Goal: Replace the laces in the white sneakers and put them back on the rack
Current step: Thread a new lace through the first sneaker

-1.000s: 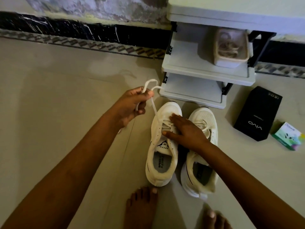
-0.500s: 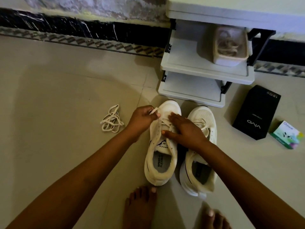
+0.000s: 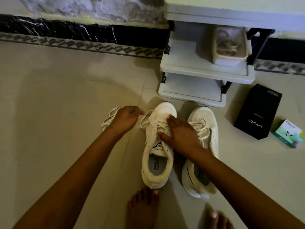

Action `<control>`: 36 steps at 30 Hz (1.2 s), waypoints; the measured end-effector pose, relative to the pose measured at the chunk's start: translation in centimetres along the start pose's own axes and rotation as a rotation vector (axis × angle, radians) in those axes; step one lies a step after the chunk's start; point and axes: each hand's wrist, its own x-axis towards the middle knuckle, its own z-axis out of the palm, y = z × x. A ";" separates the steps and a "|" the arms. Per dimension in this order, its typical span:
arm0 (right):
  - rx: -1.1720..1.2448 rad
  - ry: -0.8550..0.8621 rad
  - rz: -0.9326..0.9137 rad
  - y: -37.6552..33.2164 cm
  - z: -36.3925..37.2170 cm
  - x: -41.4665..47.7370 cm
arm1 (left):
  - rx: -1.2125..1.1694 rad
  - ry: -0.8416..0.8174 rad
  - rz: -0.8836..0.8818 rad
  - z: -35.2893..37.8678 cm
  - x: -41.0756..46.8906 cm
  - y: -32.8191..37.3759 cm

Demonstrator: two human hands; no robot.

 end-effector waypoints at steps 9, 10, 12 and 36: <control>0.182 0.129 0.142 -0.6 -0.5 -1.1 | 0.156 0.002 0.294 1.2 -0.7 1.0; 0.226 0.136 0.174 -0.8 -0.3 -1.3 | 0.178 -0.008 0.320 1.8 -0.9 1.2; 0.300 0.103 0.241 -1.1 0.0 -1.7 | 0.180 -0.028 0.338 3.1 -1.2 1.0; 0.833 0.119 0.287 0.7 0.3 -2.0 | 0.118 0.031 0.311 7.2 -2.4 -0.5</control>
